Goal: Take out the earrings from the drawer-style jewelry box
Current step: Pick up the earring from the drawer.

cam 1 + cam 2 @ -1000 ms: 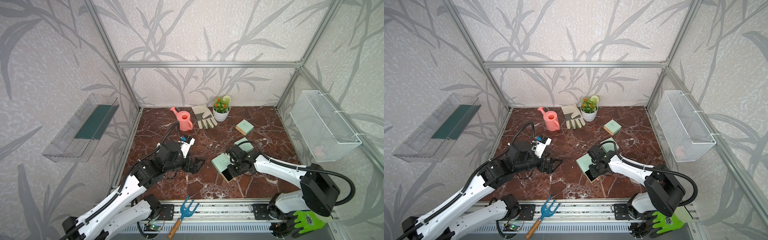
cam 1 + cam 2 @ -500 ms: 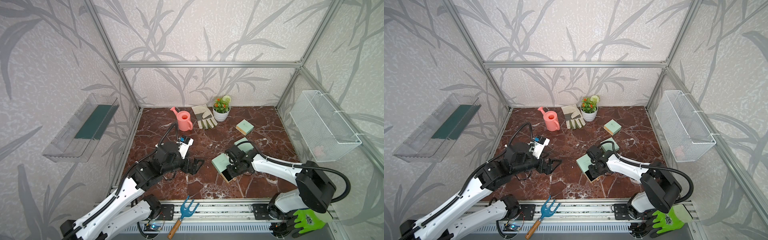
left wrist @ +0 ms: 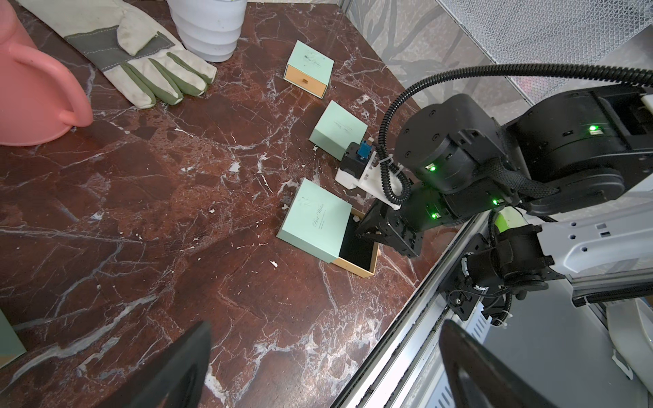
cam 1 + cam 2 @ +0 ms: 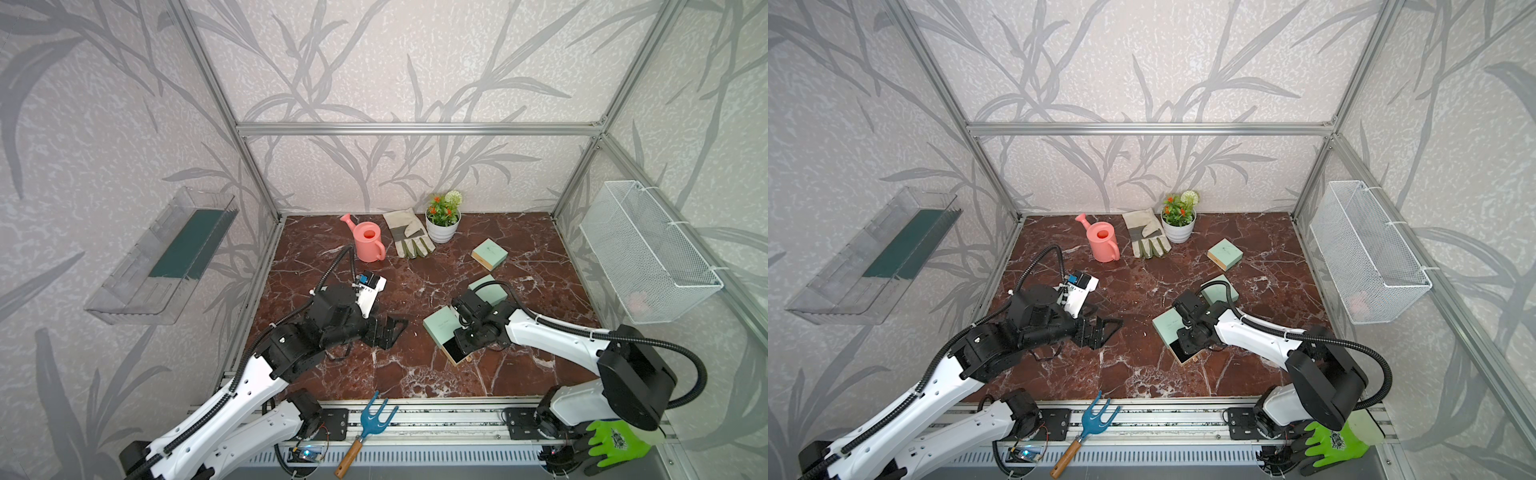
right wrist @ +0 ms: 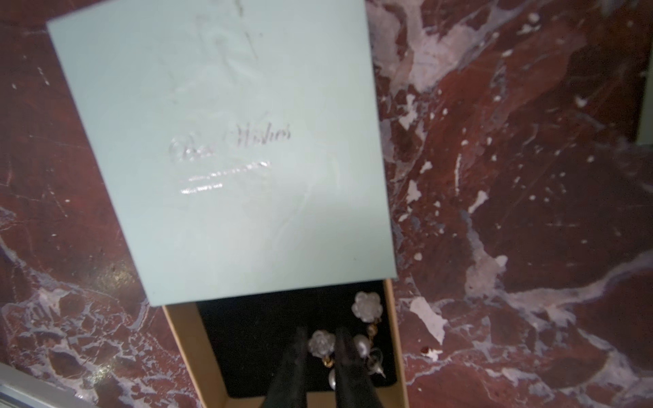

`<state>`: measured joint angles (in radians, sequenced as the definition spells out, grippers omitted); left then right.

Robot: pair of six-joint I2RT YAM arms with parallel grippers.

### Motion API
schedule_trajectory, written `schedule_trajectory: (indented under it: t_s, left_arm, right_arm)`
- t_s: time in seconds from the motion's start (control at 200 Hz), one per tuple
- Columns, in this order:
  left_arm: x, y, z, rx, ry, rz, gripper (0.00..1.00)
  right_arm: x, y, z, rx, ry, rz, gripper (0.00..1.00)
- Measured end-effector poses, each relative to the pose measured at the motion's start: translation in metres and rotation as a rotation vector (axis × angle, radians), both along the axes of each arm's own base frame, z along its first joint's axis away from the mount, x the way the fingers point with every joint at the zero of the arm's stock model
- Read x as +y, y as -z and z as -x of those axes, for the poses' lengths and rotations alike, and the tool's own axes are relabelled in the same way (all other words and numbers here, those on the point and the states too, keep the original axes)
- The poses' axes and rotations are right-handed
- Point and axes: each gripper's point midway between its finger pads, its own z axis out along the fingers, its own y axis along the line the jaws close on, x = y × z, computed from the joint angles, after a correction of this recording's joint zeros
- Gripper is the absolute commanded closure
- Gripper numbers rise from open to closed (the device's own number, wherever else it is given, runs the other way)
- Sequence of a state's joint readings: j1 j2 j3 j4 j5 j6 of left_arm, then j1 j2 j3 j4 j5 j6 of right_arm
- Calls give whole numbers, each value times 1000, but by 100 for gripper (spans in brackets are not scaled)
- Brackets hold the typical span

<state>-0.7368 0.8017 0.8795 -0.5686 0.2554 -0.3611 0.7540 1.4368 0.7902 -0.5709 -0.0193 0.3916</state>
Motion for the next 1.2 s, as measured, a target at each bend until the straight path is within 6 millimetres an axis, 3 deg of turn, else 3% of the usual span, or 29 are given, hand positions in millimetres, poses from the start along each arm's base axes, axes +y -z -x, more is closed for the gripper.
schedule_trajectory:
  t_s: [0.175,0.49,0.86,1.04,1.199]
  left_arm:
    - [0,0,0,-3,-1,1,1]
    - [0,-3,-6,-19,-25,4,1]
    - [5,-4,-10,-37,-58,-4,0]
    - [7,-6,-11,-45,-65,-3,1]
    - [5,-10,-15,-57,-76,11,1]
  right_arm:
    - [3,-9,-1,-15,8,-35,88]
    - [9,-46,-2,-99,17,-141,90]
    - [7,-66,2,-122,19,-173,91]
    - [19,-93,-11,-169,16,-221,91]
    - [40,-115,-34,-214,16,-262,91]
